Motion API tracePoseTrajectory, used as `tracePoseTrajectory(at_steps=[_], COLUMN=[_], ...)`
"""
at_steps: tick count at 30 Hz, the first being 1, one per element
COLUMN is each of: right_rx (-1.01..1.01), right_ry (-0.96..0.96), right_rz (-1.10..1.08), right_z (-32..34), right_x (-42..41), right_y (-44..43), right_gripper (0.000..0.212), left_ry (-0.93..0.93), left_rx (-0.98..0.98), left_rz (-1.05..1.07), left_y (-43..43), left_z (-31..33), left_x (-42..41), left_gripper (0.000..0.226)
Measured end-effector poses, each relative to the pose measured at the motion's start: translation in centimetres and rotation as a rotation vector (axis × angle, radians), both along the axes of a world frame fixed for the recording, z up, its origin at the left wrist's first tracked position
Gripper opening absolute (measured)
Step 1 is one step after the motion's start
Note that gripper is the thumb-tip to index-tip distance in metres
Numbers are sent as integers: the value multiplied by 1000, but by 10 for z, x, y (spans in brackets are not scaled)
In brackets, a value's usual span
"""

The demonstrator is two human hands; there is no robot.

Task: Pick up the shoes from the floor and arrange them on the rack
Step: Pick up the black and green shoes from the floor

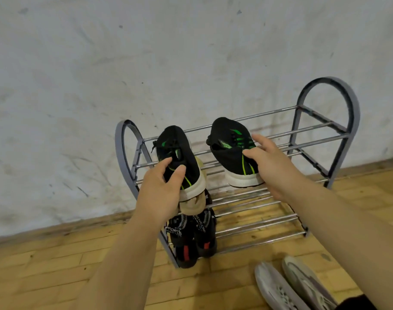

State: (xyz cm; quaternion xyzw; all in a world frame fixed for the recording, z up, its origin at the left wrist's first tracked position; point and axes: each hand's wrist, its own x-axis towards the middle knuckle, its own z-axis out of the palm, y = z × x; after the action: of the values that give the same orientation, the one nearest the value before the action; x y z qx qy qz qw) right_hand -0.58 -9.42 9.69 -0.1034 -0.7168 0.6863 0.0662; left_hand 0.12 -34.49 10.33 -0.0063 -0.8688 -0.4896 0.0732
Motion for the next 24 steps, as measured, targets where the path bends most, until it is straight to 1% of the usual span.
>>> tracePoseTrajectory(at_steps=[1,3,4,6,9,12,14,16,19,21,24], right_rx=[50,86,70,75,58,27,19,-34,-70,-98,-125], right_ry=[17,36,32,23,-24,-70,-69,-59,-43,-25,8], right_rz=[-3,-6,-12,-44,-21,83,97,100,111,114,118], right_z=[1,2,1,2,3,1,0,-2,-5,-7,-10], right_x=[3,7,9,14,23,31,34,34,32,32,30], right_y=[1,3,4,5,8,11,14,18,17,13,5], right_gripper=[41,42,43,43,46,50,55,56,56,51,47], left_ry=[-15,-37,-43,-45,-30,-21,11,61,107,121,164], left_rx=[-13,-43,-77,-155,-197,-163,-126,-139,-199,-215,-258], left_rz=[-28,-92,-119,-140,-111,-74,-66,-53,-19,12,67], left_y=[-1,1,3,8,13,12,11,7,-7,-19,-31], left_z=[0,-1,-1,-2,-4,-9,-9,-9,-9,-13,-17], left_x=[1,5,7,10,12,8,6,1,-10,-16,-22], left_gripper=[68,88,94,98,93,81,74,70,70,72,66])
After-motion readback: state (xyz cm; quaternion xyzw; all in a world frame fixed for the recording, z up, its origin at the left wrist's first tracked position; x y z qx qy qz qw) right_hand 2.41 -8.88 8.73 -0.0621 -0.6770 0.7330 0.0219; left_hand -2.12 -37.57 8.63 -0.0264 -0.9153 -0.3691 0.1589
